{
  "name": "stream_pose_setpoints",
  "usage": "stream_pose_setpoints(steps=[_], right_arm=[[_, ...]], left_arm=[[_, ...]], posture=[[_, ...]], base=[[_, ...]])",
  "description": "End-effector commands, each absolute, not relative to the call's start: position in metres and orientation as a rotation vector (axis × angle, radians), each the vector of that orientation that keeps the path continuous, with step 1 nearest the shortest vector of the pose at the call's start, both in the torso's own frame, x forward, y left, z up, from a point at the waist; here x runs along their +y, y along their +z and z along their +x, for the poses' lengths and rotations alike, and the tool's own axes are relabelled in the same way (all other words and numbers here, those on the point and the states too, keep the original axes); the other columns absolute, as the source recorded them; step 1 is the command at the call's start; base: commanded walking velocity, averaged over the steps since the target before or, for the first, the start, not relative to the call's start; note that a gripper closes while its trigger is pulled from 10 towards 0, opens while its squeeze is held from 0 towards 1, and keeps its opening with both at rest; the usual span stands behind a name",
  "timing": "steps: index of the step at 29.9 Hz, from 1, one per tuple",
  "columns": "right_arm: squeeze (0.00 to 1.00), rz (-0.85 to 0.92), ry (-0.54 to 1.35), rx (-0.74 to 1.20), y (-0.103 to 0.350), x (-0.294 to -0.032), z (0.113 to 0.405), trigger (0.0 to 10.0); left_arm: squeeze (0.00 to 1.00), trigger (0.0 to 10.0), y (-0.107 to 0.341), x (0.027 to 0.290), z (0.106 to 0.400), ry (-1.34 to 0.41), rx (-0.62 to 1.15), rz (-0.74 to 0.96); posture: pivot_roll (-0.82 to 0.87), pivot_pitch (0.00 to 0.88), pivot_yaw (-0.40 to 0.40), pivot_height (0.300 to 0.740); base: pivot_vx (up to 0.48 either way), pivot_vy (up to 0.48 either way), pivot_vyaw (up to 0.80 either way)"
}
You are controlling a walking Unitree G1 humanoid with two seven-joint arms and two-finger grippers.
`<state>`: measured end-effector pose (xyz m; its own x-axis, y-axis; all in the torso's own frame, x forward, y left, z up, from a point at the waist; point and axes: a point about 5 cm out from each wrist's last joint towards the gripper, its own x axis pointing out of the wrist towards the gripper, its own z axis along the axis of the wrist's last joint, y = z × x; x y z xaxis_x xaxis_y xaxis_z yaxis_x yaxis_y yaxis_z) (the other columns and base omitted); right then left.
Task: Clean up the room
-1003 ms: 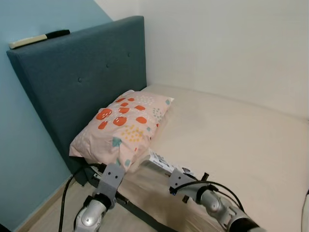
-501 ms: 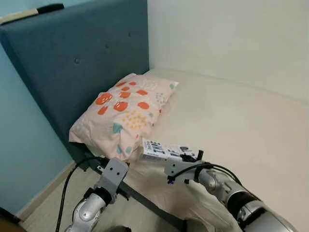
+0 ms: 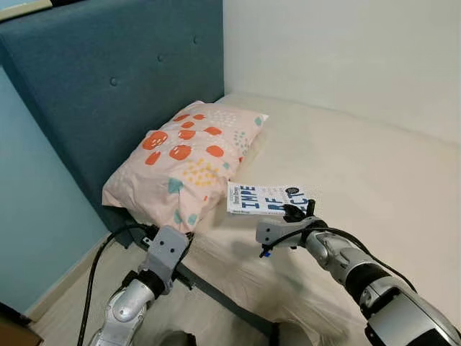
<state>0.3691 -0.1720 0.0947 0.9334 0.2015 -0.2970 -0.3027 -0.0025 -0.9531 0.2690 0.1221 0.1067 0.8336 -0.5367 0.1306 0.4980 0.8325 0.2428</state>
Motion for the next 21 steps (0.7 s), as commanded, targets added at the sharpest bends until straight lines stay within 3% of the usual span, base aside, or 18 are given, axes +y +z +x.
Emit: stream_pose_setpoints(steps=[1,6,17,21], right_arm=[[0.00,-1.532,0.429,0.086,0.089,-0.167,0.366,10.0],[0.00,-1.546,0.447,0.119,0.077,-0.167,0.361,10.0],[0.00,-1.535,0.333,0.172,0.080,-0.172,0.364,10.0],[0.00,-1.518,0.319,0.186,0.079,-0.171,0.364,10.0]], left_arm=[[0.00,10.0,0.107,0.112,0.259,-0.649,-0.183,0.151],[0.00,10.0,0.111,0.099,0.240,-0.801,-0.222,0.172],[0.00,10.0,0.112,0.104,0.237,-0.798,-0.231,0.262],[0.00,10.0,0.103,0.102,0.249,-0.749,-0.191,0.351]], posture=[[0.03,0.220,-0.012,0.627],[0.04,0.225,-0.017,0.627],[0.05,0.208,-0.017,0.627],[0.05,0.197,-0.012,0.627]], base=[[0.000,0.000,0.00],[0.000,0.000,0.00],[0.000,0.000,0.00],[0.000,0.000,0.00]])
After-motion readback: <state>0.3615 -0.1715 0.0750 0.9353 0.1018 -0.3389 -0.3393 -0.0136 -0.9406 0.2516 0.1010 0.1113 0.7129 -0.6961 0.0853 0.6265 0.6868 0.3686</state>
